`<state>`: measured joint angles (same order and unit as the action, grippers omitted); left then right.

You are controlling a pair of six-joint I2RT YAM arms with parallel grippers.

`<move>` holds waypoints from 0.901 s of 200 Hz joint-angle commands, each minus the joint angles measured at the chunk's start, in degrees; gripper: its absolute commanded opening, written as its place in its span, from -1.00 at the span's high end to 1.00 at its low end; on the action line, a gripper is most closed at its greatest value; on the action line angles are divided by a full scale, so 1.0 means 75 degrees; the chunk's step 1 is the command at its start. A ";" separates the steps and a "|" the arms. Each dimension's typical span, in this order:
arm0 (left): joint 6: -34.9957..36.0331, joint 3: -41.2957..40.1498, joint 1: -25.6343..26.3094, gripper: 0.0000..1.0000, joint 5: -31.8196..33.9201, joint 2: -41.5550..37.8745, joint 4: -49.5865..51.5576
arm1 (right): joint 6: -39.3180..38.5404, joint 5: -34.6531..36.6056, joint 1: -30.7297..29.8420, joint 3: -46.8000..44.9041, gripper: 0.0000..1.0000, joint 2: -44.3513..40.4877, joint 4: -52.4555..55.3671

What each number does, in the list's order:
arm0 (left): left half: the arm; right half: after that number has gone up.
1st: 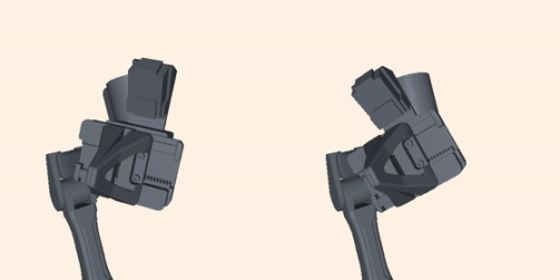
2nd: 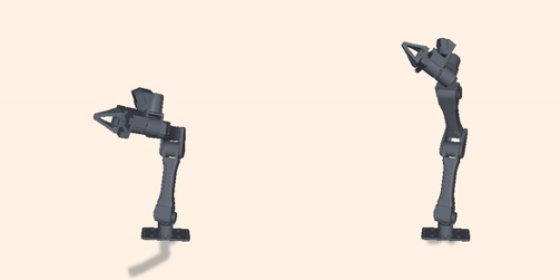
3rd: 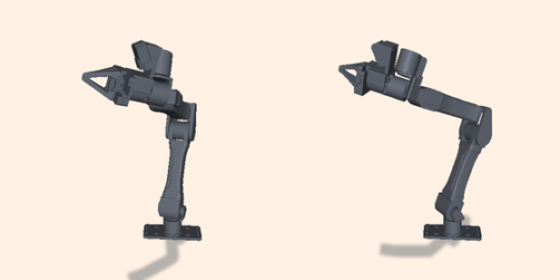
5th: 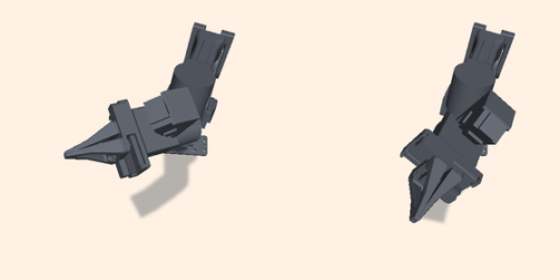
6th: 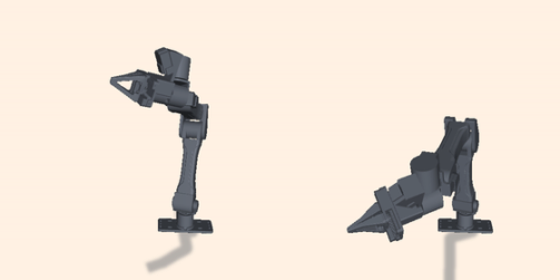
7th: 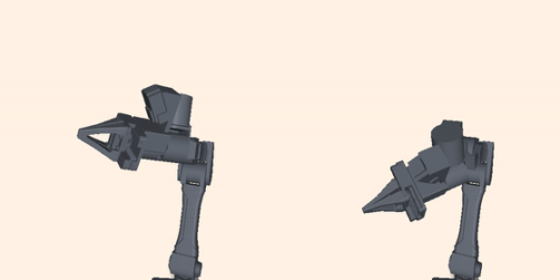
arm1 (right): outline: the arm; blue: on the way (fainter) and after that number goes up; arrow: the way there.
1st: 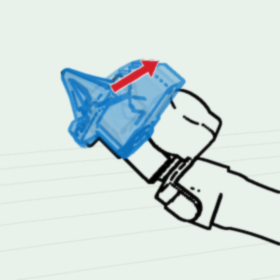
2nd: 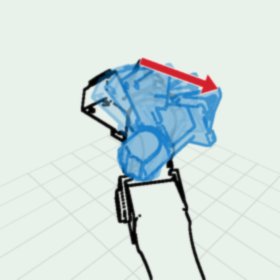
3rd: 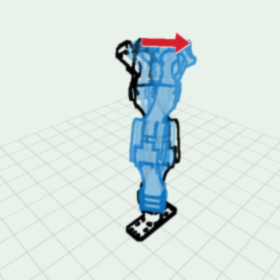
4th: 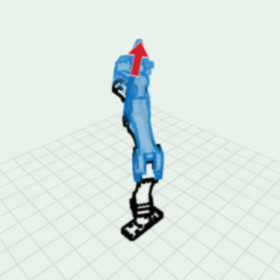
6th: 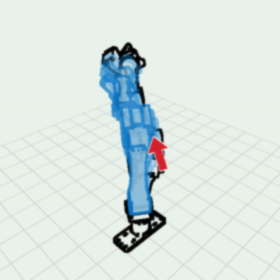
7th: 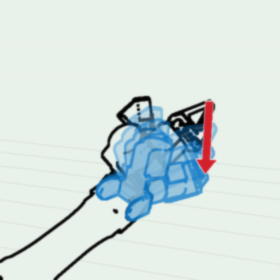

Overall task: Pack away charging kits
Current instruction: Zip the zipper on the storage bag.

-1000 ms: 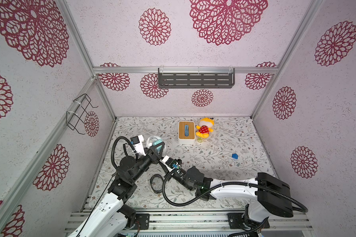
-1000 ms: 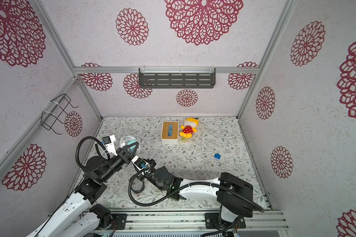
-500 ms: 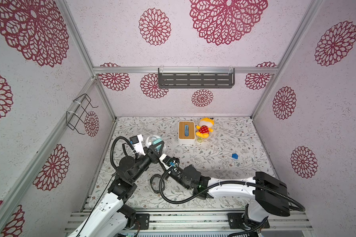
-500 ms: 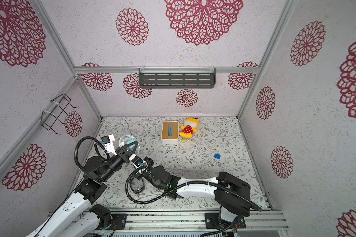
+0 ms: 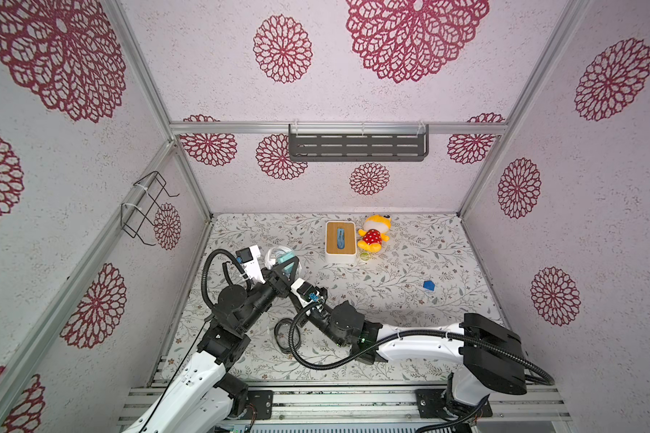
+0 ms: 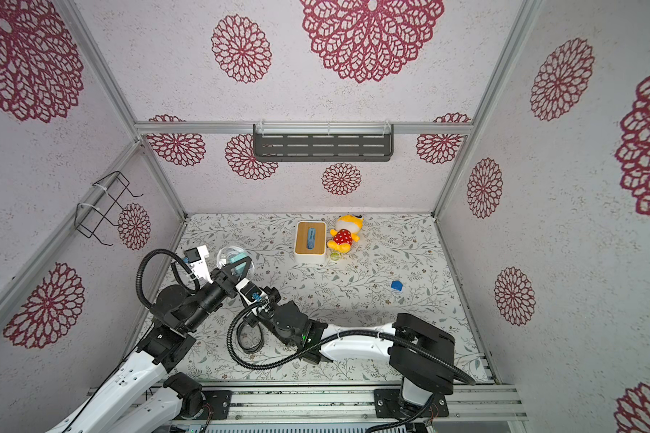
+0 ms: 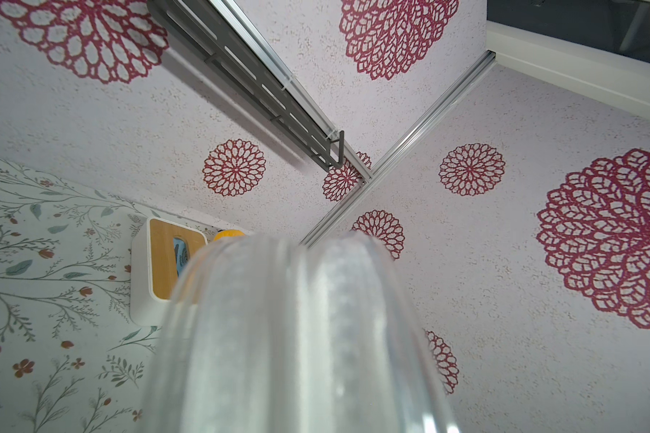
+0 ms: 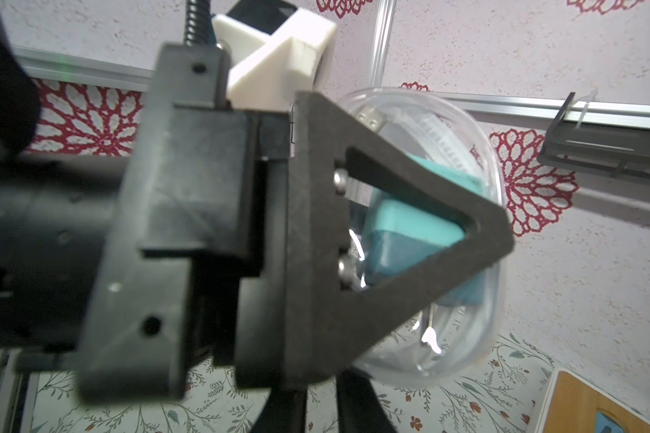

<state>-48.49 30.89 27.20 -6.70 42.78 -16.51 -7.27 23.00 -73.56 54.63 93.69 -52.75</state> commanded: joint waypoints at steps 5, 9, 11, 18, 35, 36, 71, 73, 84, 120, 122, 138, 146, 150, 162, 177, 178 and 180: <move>-0.0042 -0.0088 0.0042 1.00 -0.0237 -0.0045 -0.0071 | 0.0135 0.0527 0.0071 0.0450 0.73 -0.0083 -0.0333; -0.0050 -0.0081 0.0044 1.00 -0.0249 -0.0034 -0.0072 | 0.0134 0.0547 0.0075 0.0457 0.76 -0.0082 -0.0325; -0.0050 -0.0086 0.0042 1.00 -0.0248 -0.0042 -0.0072 | 0.0127 0.0558 0.0074 0.0455 0.78 -0.0088 -0.0326; -0.0055 -0.0076 0.0047 1.00 -0.0256 -0.0041 -0.0072 | 0.0139 0.0586 0.0072 0.0460 0.85 -0.0082 -0.0315; -0.0062 -0.0088 0.0043 1.00 -0.0252 -0.0076 -0.0072 | 0.0158 0.0718 0.0070 0.0433 1.00 -0.0102 -0.0297; -0.0062 -0.0088 0.0042 1.00 -0.0242 -0.0078 -0.0072 | 0.0165 0.0724 0.0070 0.0430 1.00 -0.0104 -0.0294; -0.0085 -0.0111 0.0042 1.00 -0.0072 -0.0153 -0.0002 | 0.0230 0.0881 0.0090 0.0099 1.00 -0.0241 -0.0388; -0.0094 -0.0111 0.0038 1.00 -0.0063 -0.0154 0.0007 | 0.0239 0.0891 0.0089 0.0069 1.00 -0.0251 -0.0394; -0.0112 -0.0111 0.0032 1.00 -0.0034 -0.0173 0.0028 | 0.0256 0.0925 0.0084 -0.0088 1.00 -0.0341 -0.0433; -0.0119 -0.0111 0.0011 1.00 0.0065 -0.0341 0.0139 | 0.0245 0.1080 0.0083 -0.0662 1.00 -0.0629 -0.0603; -0.0120 -0.0111 0.0007 1.00 0.0071 -0.0350 0.0145 | 0.0243 0.1090 0.0082 -0.0692 1.00 -0.0649 -0.0606; -0.0121 -0.0123 0.0014 1.00 0.0128 -0.0423 0.0197 | 0.0278 0.1148 0.0099 -0.0887 1.00 -0.0702 -0.0684; -0.0128 -0.0134 -0.0004 1.00 0.0152 -0.0449 0.0209 | 0.0312 0.1151 0.0105 -0.0962 1.00 -0.0715 -0.0698; -0.0122 -0.0141 -0.0003 1.00 0.0165 -0.0462 0.0210 | 0.0339 0.1150 0.0121 -0.0995 1.00 -0.0715 -0.0708; -0.0118 -0.0145 -0.0006 1.00 0.0167 -0.0469 0.0215 | 0.0348 0.1159 0.0127 -0.1038 1.00 -0.0692 -0.0676; -0.0126 -0.0126 -0.0017 1.00 0.0108 -0.0433 0.0218 | 0.0333 0.1266 0.0163 -0.1072 1.00 -0.0720 -0.0654; -0.0118 -0.0125 -0.0017 1.00 0.0108 -0.0432 0.0220 | 0.0335 0.1267 0.0169 -0.1073 1.00 -0.0723 -0.0648; -0.0120 -0.0124 -0.0012 1.00 0.0102 -0.0426 0.0221 | 0.0336 0.1283 0.0174 -0.1073 1.00 -0.0731 -0.0635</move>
<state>-49.28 30.00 27.22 -6.55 40.29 -13.54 -6.07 27.92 -73.49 47.00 90.78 -55.90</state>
